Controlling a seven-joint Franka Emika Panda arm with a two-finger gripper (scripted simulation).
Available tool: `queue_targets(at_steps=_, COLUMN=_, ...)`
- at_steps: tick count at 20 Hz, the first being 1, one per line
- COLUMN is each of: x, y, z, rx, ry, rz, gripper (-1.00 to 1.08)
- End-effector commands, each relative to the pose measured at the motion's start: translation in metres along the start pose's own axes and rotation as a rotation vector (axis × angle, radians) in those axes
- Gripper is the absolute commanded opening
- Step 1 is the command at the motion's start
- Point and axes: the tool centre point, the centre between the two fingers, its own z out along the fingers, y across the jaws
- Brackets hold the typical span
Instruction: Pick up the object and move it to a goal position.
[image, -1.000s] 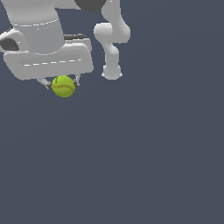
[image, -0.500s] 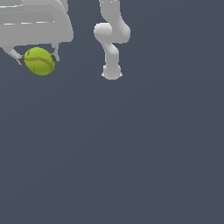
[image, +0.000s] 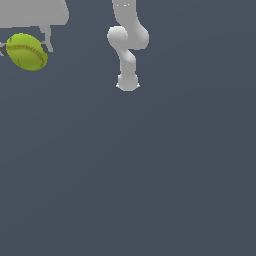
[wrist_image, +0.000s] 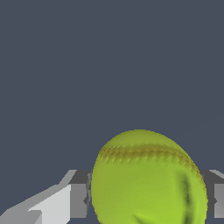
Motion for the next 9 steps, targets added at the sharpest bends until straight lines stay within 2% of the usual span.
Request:
queue_targets(at_steps=1, x=-0.0004, y=0.0022, z=-0.0058, rx=-0.001, ry=0.001, rz=0.0, gripper=-1.0)
queue_targets(at_steps=9, x=-0.0003, y=0.0049, z=-0.011, rx=-0.001, ry=0.001, rz=0.0, gripper=-1.0)
